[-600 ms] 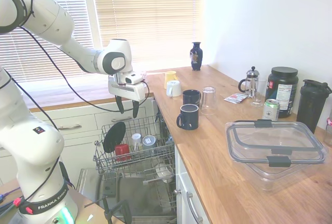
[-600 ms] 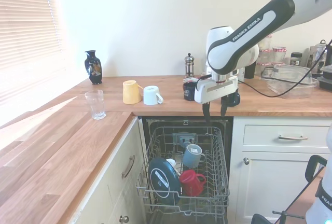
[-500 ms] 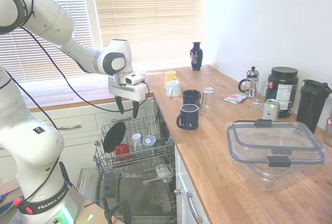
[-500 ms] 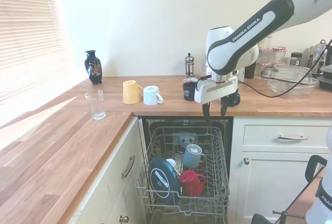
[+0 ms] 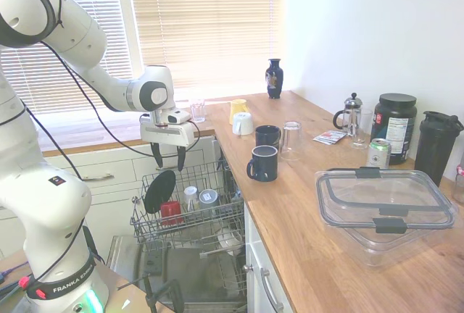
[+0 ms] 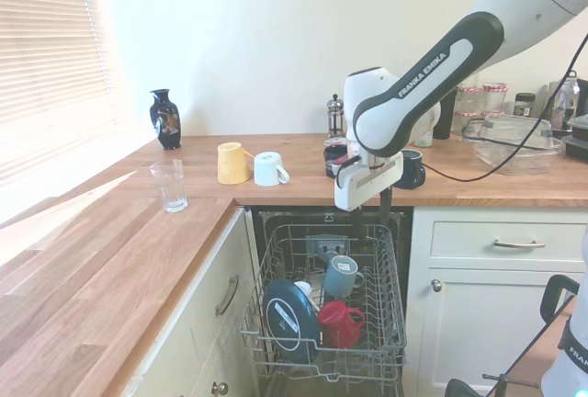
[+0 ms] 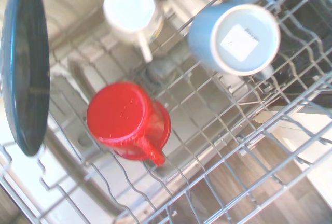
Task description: Unload a mug from dishwasher
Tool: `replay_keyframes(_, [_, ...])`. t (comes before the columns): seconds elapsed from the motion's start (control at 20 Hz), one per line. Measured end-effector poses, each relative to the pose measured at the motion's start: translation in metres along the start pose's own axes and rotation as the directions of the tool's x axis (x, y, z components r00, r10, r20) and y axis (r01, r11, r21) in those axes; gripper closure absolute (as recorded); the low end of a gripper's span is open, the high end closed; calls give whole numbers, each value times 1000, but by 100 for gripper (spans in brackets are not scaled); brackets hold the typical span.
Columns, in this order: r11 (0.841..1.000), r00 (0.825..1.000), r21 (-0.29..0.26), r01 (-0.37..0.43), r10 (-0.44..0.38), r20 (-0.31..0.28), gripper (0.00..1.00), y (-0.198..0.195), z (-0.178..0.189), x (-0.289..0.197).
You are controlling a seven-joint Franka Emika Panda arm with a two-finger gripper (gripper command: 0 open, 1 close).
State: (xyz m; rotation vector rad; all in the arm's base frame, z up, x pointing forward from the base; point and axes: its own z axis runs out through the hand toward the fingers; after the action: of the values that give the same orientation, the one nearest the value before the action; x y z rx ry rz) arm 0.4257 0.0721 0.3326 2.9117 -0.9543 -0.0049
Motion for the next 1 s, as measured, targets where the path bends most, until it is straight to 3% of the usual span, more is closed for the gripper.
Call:
replay_keyframes(0.2, [995,996,-48,85,-85,5,0,-17,27,-12])
replay_keyframes(0.45, [978,982,-86,191,-189,29,0,-42,69,-33])
replay_keyframes(1.0, [937,944,-127,325,-314,98,0,-67,139,-42])
